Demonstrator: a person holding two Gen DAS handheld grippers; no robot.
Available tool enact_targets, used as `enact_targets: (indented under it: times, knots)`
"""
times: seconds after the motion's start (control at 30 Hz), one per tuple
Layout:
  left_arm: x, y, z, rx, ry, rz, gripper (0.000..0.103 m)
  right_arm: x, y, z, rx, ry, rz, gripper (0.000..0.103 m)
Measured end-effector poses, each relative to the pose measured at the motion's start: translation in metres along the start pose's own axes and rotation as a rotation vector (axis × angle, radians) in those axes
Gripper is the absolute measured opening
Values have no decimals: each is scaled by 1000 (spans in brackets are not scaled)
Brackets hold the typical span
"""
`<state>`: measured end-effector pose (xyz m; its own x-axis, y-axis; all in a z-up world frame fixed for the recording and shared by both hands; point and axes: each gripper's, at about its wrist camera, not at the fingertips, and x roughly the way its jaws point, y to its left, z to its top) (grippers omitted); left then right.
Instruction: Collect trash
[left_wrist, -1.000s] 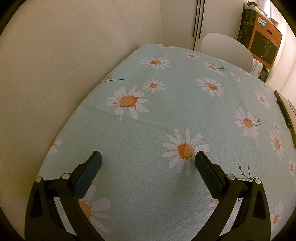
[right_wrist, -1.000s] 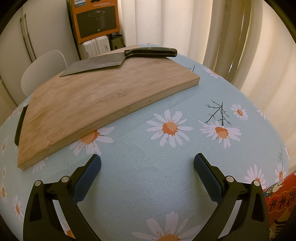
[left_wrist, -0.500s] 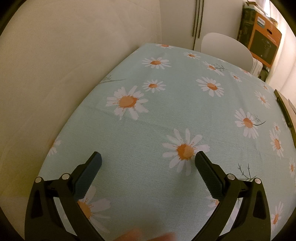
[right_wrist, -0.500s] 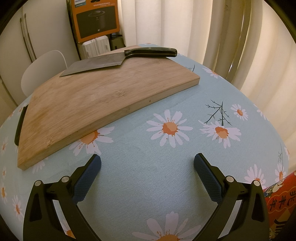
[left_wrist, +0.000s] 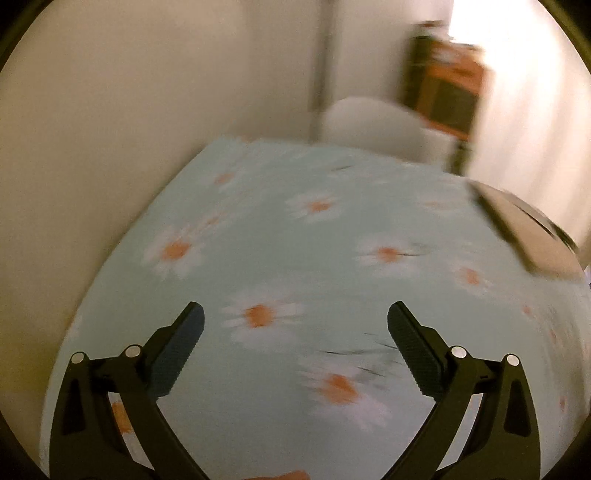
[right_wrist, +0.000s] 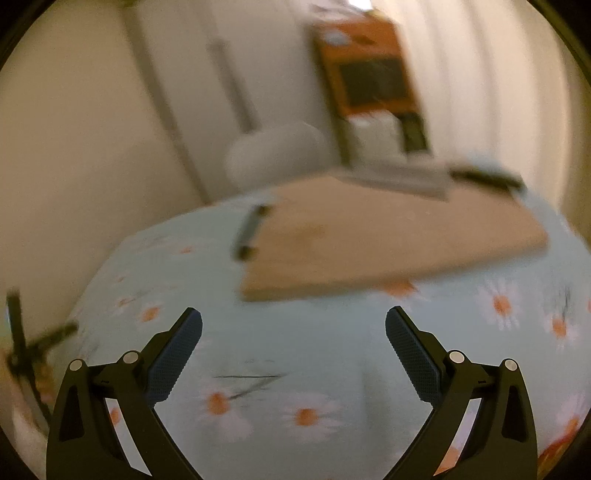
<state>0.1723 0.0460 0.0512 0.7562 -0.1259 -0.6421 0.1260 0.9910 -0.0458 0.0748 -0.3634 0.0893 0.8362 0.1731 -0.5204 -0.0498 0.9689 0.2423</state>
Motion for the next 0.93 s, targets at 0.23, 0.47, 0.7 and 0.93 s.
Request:
enact_targets:
  times: [0.23, 0.47, 0.7, 0.93]
  knots:
    - [-40, -54, -16, 216, -135, -191, 97, -20, 61, -23, -251, -68, 107, 95]
    - [-46, -70, -28, 296, -170, -202, 97, -17, 79, -39, -341, -68, 120, 95]
    - [-45, -77, -28, 314, -164, -204, 97, -19, 74, -37, -325, -71, 129, 95]
    - [-50, -76, -27, 302, -184, -207, 97, -21, 72, -38, -329, -83, 133, 95]
